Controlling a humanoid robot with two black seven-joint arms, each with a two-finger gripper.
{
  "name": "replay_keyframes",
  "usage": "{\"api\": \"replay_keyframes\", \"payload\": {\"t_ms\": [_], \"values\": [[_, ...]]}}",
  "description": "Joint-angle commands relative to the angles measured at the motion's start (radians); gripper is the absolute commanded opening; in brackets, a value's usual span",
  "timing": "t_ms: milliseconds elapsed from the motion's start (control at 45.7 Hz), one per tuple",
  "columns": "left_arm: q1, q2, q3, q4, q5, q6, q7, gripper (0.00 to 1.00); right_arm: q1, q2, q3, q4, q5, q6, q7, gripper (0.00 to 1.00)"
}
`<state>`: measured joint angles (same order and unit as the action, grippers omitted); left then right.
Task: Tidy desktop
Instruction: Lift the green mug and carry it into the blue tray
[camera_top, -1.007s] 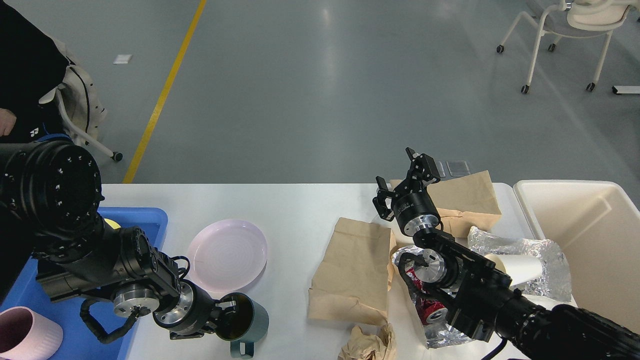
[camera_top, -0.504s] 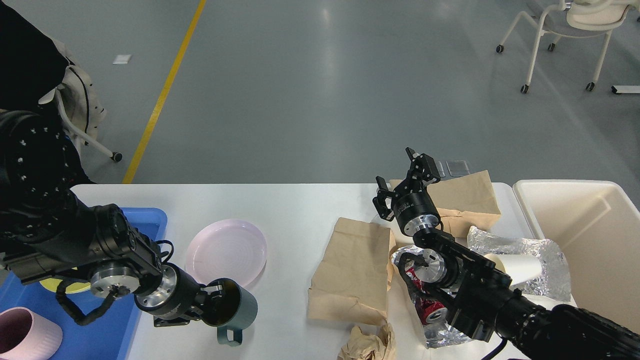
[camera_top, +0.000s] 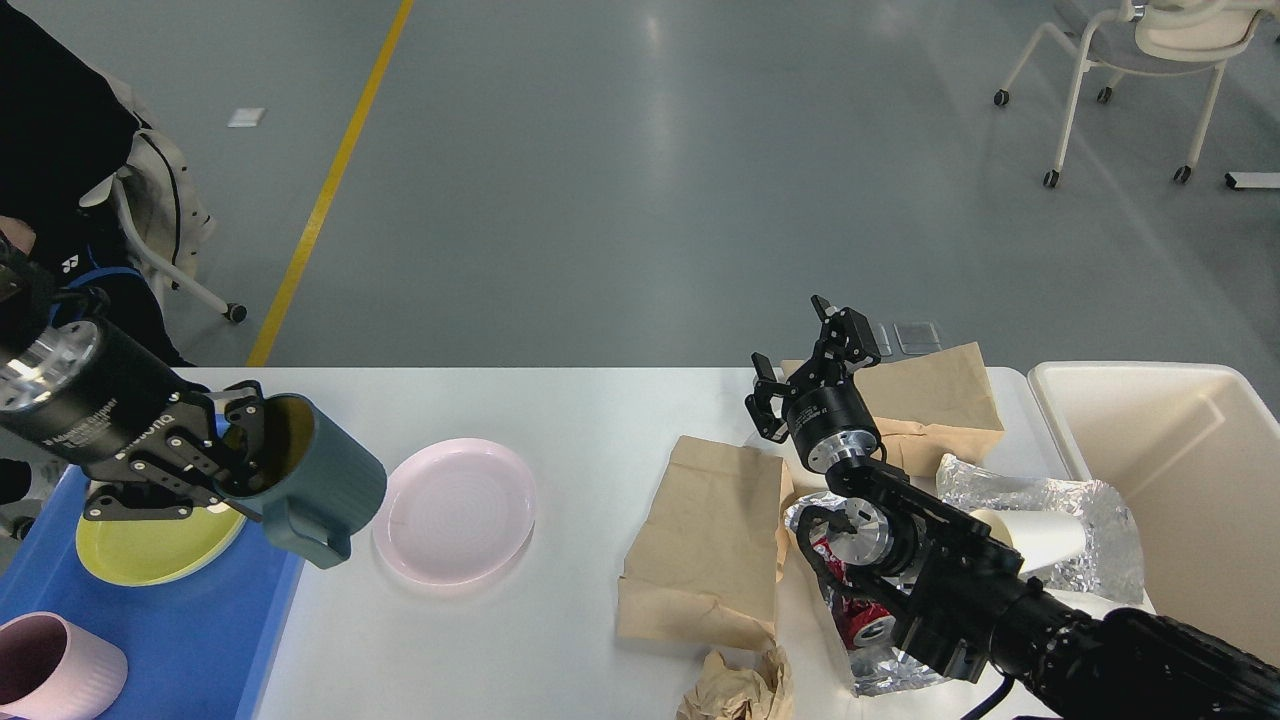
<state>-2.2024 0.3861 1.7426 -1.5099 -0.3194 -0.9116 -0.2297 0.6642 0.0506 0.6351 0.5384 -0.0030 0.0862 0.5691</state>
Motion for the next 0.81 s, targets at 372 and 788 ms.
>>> {"api": "replay_keyframes", "payload": {"t_ms": [372,788], "values": [[0.234,-0.012,0.100,-0.001,0.045,0.213,-0.146,0.00,0.000,0.000,0.000,0.000,0.000,0.000,0.000,1.00],[0.489,0.019,0.074,0.000,0.028,0.527,-0.148,0.00,0.000,0.000,0.000,0.000,0.000,0.000,0.000,1.00]]}}
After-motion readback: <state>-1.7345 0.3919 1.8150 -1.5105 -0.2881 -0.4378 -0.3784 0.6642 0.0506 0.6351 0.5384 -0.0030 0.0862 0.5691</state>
